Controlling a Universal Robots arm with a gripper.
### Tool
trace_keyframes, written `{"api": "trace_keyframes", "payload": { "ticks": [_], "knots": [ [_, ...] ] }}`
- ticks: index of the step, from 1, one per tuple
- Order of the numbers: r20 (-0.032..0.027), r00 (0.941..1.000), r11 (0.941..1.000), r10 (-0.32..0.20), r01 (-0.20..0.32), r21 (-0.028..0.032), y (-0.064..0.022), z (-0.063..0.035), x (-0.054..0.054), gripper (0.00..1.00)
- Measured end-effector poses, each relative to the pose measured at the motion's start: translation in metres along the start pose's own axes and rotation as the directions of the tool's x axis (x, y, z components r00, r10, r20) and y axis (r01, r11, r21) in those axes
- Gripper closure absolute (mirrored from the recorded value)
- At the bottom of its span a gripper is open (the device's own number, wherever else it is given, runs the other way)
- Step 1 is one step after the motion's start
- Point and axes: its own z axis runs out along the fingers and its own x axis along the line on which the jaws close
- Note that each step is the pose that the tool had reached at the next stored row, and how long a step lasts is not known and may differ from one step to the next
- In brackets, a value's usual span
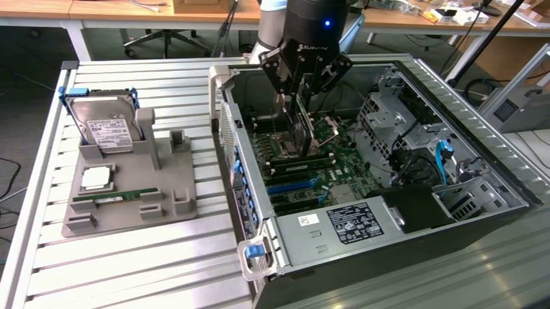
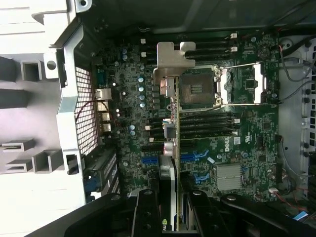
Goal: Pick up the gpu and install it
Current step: 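Pick up the gpu and move the gpu toward the slot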
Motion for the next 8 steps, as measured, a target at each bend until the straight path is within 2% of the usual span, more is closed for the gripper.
{"api": "trace_keyframes", "payload": {
  "ticks": [8],
  "knots": [
    [0.0,1.0,1.0,0.0,0.0,0.0,-0.0003,0.0027,-0.0003,0.73]
  ]
}}
